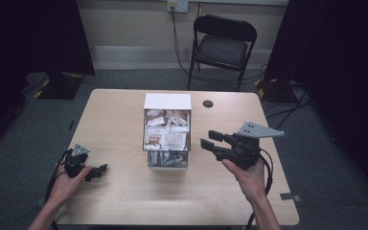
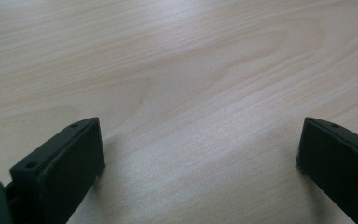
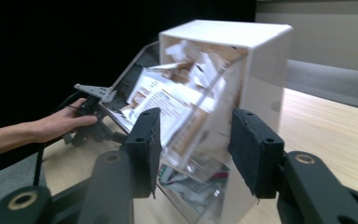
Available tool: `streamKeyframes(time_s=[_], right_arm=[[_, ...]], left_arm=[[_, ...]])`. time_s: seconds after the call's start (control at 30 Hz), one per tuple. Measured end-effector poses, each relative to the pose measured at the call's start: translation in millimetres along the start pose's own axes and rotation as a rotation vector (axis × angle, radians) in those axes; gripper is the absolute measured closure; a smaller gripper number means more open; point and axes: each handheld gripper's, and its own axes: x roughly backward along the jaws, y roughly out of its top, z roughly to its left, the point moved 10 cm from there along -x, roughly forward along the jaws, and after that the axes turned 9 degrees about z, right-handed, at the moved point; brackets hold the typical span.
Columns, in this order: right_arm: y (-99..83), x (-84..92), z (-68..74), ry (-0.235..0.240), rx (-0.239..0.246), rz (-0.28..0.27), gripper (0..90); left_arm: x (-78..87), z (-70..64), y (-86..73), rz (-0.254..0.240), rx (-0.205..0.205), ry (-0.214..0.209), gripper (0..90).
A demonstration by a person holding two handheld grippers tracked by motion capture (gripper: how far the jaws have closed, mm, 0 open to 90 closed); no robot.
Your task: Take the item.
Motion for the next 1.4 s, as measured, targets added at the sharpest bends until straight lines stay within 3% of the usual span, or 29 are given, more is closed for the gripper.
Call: streamKeyframes(time_s=[0.33,0.6,0.77,1.0,1.17,1.4], right_arm=[[24.1,-17.2,21.3,0.068,0.047,-0.023,57.3],[27.6,-38.1,31.8,0.1,0.081,0.018,56.2],[27.7,-44.2,30.9,0.095,0.086,0.037,57.6],[24.1,-64.3,27.2,0.083,0.113,0.106,60.1],[26.2,-75.2,25.6,0.086,0.121,0.115,60.1],[22.7,-84.1,18.5,0.048,0.127,0.149,59.3]], left_arm=[[-0.1,0.0,0.1,-0.001,0.001,0.001,0.2],[-0.1,0.1,0.1,-0.002,0.0,0.002,0.2],[0.1,0.0,0.0,0.001,0.0,0.0,0.2],[0.1,0.0,-0.1,0.001,0.0,0.0,0.2],[0.1,0.1,-0.1,0.001,-0.001,0.0,0.2],[0.1,0.0,-0.1,0.001,0.0,0.001,0.2]])
